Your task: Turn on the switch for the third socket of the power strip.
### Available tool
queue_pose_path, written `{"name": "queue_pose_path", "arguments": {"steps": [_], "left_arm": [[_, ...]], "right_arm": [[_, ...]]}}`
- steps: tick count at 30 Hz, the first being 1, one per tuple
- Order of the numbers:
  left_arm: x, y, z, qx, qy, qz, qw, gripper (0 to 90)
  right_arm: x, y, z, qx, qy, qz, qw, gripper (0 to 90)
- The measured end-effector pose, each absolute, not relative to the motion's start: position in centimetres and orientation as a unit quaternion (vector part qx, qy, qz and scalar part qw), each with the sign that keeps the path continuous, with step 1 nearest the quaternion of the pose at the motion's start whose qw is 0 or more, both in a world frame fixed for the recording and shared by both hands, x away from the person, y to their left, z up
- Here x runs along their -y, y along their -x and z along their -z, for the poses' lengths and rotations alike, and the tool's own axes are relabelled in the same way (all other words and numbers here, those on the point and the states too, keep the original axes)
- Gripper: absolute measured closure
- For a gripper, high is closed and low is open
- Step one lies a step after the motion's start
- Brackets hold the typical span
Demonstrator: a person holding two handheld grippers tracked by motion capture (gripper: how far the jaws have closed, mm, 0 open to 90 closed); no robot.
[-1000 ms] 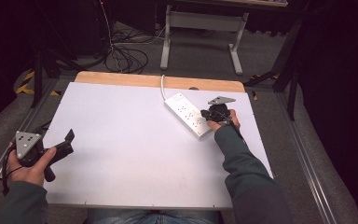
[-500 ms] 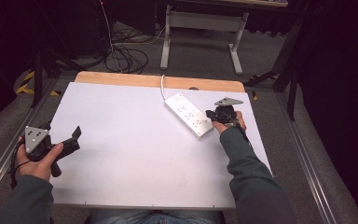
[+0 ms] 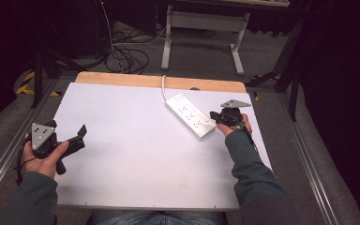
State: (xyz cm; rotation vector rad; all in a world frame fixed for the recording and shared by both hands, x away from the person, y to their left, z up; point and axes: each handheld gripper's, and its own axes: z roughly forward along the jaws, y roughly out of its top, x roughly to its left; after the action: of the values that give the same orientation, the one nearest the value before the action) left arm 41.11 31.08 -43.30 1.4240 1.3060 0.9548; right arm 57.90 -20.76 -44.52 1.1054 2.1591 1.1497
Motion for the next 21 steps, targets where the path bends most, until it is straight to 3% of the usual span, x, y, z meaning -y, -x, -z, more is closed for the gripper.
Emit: {"name": "queue_pose_path", "arguments": {"steps": [21], "left_arm": [[-29.6, -42.8, 43.3, -0.516, -0.599, -0.376, 0.483, 2.3]], "right_arm": [[23.1, -55.9, 43.9, -0.766, -0.410, -0.440, 0.227, 90.0]]}}
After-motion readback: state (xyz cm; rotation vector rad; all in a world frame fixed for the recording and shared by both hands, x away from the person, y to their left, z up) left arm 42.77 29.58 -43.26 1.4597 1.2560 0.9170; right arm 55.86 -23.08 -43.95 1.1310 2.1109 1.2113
